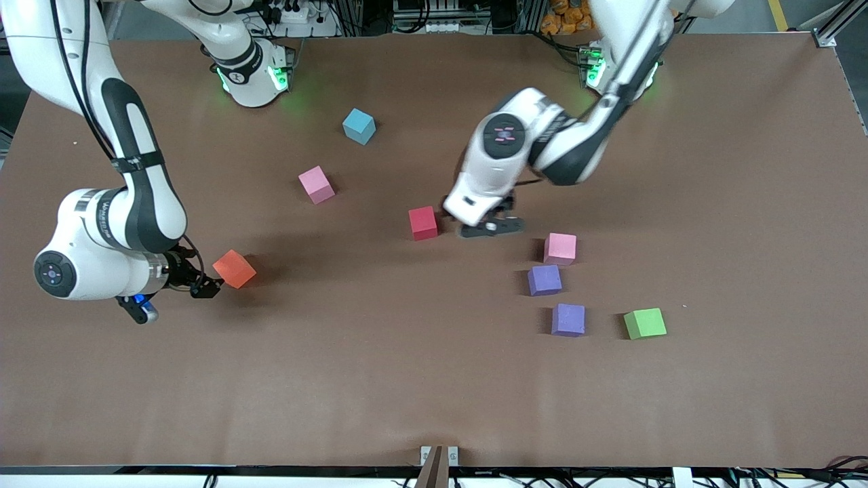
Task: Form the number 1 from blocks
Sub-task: 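Grasp the orange cube with the right gripper while the left gripper grasps the red cube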
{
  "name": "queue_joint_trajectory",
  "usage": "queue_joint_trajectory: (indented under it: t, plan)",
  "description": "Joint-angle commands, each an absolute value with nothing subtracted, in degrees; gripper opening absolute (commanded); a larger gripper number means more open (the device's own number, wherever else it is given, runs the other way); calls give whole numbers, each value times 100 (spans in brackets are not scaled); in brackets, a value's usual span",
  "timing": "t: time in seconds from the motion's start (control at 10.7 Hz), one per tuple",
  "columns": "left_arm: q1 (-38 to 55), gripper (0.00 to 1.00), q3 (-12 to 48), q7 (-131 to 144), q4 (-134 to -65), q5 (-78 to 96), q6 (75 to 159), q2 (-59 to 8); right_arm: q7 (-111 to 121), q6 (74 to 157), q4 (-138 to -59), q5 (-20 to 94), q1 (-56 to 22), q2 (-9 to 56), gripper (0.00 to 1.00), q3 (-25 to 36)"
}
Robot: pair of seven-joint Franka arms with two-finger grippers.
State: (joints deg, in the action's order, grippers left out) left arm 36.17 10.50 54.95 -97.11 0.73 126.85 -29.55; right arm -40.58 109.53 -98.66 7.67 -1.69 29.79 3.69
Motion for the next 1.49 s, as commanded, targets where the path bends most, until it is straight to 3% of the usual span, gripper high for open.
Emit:
queue_joint_trajectory:
  t: [0.0, 1.03, 1.12, 1.21, 1.31, 1.4]
  plan:
    - [4348, 100, 503, 6036, -8730, 176, 12621, -3803, -3789, 11065, -10072, 844, -53, 2961, 100, 316]
    - [5273, 100, -79, 6249, -8323, 413, 12911, -4588, -3552, 11751, -10222, 1020, -202, 3252, 100, 308]
    - [5273, 87, -79, 6206, -8341, 422, 12920, -4588, -3472, 11751, -10265, 1020, -202, 3261, 100, 316]
    - [5282, 56, -79, 6196, -8341, 422, 12920, -4640, -3393, 11751, -10318, 1020, -202, 3252, 100, 316]
    - [5326, 8, -79, 6179, -8358, 396, 12911, -4623, -3297, 11742, -10405, 1020, -202, 3235, 100, 316]
    - [5335, 0, -70, 6214, -8472, 369, 12876, -4527, -3218, 11751, -10450, 1020, -202, 3234, 100, 316]
